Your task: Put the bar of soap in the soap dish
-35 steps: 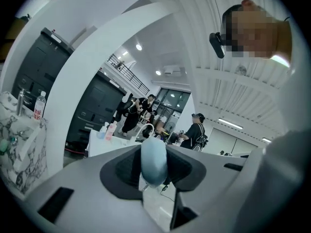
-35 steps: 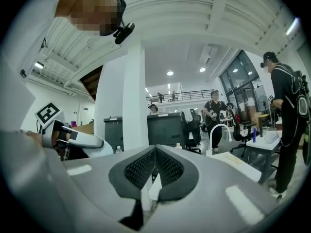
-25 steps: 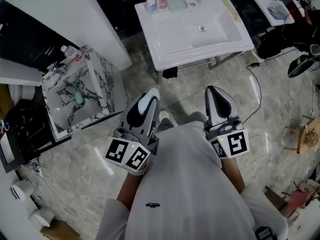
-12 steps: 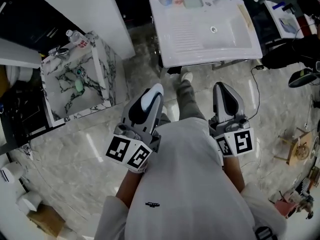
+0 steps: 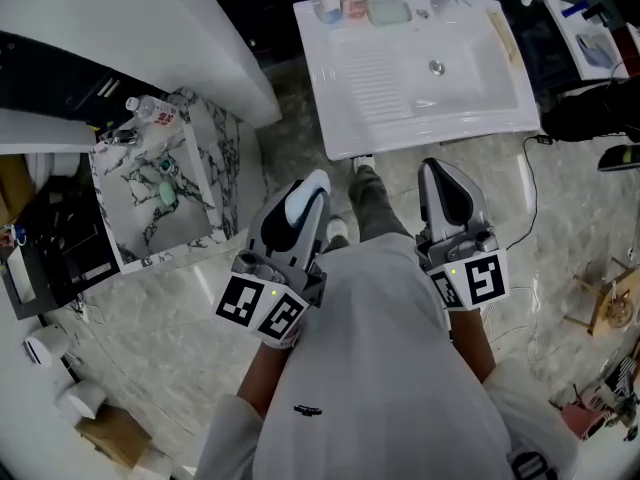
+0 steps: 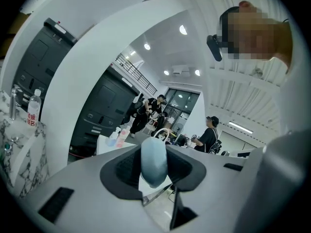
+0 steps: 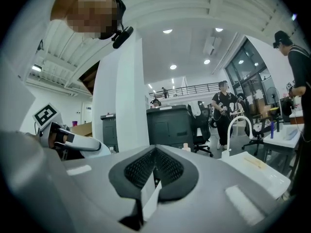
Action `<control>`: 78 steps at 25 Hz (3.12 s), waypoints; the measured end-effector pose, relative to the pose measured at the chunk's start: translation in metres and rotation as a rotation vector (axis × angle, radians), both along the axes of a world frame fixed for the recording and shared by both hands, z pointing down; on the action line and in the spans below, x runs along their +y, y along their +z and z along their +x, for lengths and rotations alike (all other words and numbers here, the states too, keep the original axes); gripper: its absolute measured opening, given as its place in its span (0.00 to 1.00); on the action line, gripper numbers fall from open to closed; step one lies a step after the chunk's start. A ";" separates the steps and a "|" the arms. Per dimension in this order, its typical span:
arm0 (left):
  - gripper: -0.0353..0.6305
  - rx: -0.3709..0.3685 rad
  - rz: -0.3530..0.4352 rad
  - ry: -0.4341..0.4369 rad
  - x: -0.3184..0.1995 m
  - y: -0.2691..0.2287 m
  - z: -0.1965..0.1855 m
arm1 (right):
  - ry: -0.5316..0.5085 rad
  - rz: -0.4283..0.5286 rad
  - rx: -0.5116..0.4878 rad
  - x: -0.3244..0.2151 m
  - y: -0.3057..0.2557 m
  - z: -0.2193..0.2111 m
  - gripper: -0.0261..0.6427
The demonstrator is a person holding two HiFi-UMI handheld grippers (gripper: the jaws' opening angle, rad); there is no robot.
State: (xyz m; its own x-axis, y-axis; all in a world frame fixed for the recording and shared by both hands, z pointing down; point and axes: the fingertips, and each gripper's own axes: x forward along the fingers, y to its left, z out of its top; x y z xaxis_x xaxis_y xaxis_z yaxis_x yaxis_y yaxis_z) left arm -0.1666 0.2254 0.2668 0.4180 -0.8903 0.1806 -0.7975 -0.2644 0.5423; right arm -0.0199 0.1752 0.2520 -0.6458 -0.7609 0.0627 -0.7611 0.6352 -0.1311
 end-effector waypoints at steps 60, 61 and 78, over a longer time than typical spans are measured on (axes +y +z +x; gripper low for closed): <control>0.24 0.057 -0.183 -0.013 -0.342 0.073 0.088 | -0.085 -0.102 -0.016 -0.323 0.064 0.038 0.06; 0.24 0.053 -0.191 -0.012 -0.345 0.077 0.088 | -0.083 -0.106 -0.013 -0.326 0.066 0.038 0.06; 0.24 -0.009 -0.281 0.026 -0.406 0.136 0.101 | -0.032 -0.270 -0.006 -0.369 0.135 0.050 0.06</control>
State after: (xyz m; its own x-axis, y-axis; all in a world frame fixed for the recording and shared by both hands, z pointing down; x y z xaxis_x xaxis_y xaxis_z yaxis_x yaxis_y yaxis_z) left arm -0.0656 -0.1802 0.4033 0.4368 -0.7939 0.4230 -0.7977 -0.1246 0.5900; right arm 0.0298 -0.1934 0.3871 -0.6702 -0.6963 0.2567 -0.7399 0.6002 -0.3038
